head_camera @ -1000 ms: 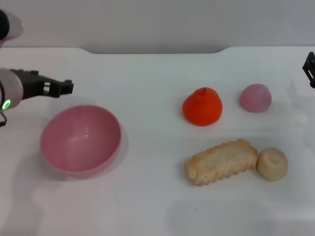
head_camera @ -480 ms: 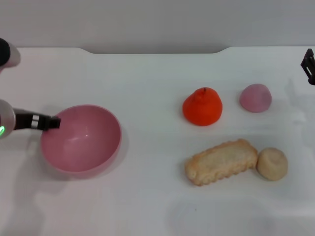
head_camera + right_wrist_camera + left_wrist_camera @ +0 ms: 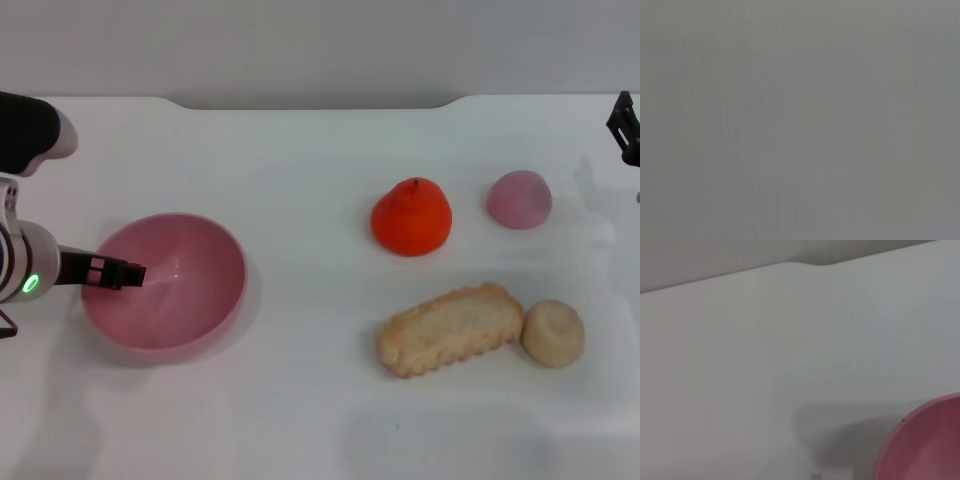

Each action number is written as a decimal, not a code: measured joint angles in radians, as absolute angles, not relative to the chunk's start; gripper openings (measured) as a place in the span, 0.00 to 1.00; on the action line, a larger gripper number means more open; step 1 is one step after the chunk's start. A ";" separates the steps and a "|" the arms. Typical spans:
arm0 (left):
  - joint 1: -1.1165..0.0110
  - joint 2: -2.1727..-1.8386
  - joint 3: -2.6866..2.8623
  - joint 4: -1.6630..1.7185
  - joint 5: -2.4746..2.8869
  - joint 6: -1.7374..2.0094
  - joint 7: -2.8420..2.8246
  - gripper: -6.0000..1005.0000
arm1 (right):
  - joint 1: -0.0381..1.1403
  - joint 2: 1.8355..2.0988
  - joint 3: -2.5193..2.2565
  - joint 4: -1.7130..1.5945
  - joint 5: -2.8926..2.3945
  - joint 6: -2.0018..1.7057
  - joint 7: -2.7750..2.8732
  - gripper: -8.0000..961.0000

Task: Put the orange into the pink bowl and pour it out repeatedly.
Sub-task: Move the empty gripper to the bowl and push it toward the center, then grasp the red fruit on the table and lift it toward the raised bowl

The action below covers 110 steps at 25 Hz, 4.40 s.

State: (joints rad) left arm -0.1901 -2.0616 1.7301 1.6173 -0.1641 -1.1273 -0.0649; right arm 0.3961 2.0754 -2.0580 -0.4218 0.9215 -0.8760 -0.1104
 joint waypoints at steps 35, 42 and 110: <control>-0.256 -2.059 1.759 1.539 -0.113 -1.153 -0.061 0.31 | 0.402 2.076 -2.062 -0.414 0.920 -0.876 -0.110 0.85; -0.256 -2.060 1.780 1.527 -0.114 -1.074 -0.063 0.15 | 0.404 2.074 -2.057 -0.428 0.920 -0.839 -0.110 0.85; -0.349 -2.062 1.722 1.635 -0.061 -0.989 -0.118 0.05 | 0.588 2.078 -1.773 -1.038 0.494 0.707 -0.101 0.83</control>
State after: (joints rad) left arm -0.3493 -2.0616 1.7224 1.6351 -0.0613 -0.9891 -0.1182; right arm 0.5877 2.0778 -1.7733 -1.0383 0.4944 0.7073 -0.1005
